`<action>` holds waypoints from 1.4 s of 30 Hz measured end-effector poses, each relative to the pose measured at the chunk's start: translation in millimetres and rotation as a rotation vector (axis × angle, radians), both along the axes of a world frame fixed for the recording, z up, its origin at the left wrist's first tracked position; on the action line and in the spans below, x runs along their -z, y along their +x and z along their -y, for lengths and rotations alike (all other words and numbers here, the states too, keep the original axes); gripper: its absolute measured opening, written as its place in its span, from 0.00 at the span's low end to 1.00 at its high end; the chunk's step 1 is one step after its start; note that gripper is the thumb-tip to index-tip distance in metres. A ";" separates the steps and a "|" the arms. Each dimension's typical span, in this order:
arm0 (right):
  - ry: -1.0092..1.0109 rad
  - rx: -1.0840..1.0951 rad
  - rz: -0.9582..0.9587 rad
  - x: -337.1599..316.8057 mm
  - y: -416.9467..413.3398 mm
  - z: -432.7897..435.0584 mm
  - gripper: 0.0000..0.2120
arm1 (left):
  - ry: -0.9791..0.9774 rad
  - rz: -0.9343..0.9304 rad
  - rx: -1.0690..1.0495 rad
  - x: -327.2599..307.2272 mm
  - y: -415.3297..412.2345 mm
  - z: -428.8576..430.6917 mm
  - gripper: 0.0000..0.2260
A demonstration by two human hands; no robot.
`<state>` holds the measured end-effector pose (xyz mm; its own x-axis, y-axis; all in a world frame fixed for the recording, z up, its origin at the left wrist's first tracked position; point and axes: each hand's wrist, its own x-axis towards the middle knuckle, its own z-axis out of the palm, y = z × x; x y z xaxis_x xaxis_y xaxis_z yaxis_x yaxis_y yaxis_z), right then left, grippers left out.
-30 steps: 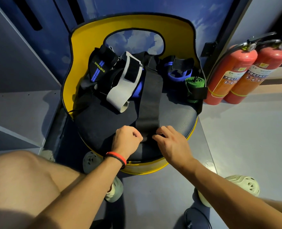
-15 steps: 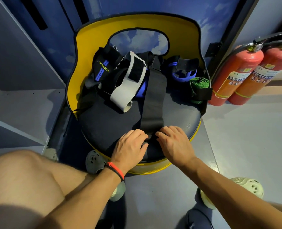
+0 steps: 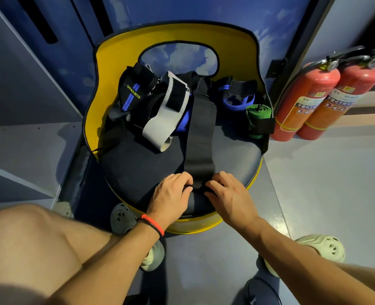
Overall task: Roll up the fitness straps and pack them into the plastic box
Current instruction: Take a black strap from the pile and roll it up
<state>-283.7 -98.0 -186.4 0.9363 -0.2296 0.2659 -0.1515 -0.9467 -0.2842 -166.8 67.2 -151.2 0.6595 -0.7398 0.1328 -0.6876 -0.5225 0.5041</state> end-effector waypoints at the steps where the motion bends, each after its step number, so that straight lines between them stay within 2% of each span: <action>1: 0.008 0.013 0.004 0.3 1.2 0.0 0.10 | -0.016 -0.082 -0.041 -1.7 0.3 -0.6 0.03; 4: 0.034 0.031 0.028 0.0 3.6 1.0 0.11 | -0.053 -0.275 -0.123 -7.9 8.1 0.4 0.04; 8: 0.046 0.037 0.047 -2.4 5.2 0.7 0.09 | -0.011 -0.339 -0.174 -11.6 14.6 6.8 0.05; 13: 0.173 0.084 0.075 -9.9 12.3 -1.9 0.04 | -0.057 -0.152 -0.189 -4.0 6.1 8.8 0.03; 18: 0.305 0.130 0.071 -9.5 19.1 0.2 0.03 | 0.022 -0.010 -0.132 2.0 2.8 4.7 0.12; 23: 0.338 0.219 0.063 -10.8 30.0 -4.0 0.04 | 0.085 0.080 -0.109 -0.9 1.0 6.3 0.11; 26: 0.208 0.195 0.045 -13.5 26.1 -7.6 0.04 | 0.076 0.142 -0.072 2.6 1.7 5.8 0.10; 29: 0.105 0.064 0.050 -10.4 13.1 -2.2 0.05 | 0.095 0.217 -0.025 6.5 6.3 3.4 0.09; 31: 0.078 -0.015 0.029 -7.5 5.4 3.7 0.09 | 0.112 0.256 0.016 6.9 9.3 2.3 0.10; 35: 0.023 -0.013 0.021 -6.2 1.8 4.9 0.09 | 0.143 0.203 0.074 2.8 11.3 2.3 0.13; 42: -0.006 -0.019 -0.007 -9.5 9.4 11.0 0.12 | 0.112 0.148 -0.002 -6.9 1.3 4.5 0.11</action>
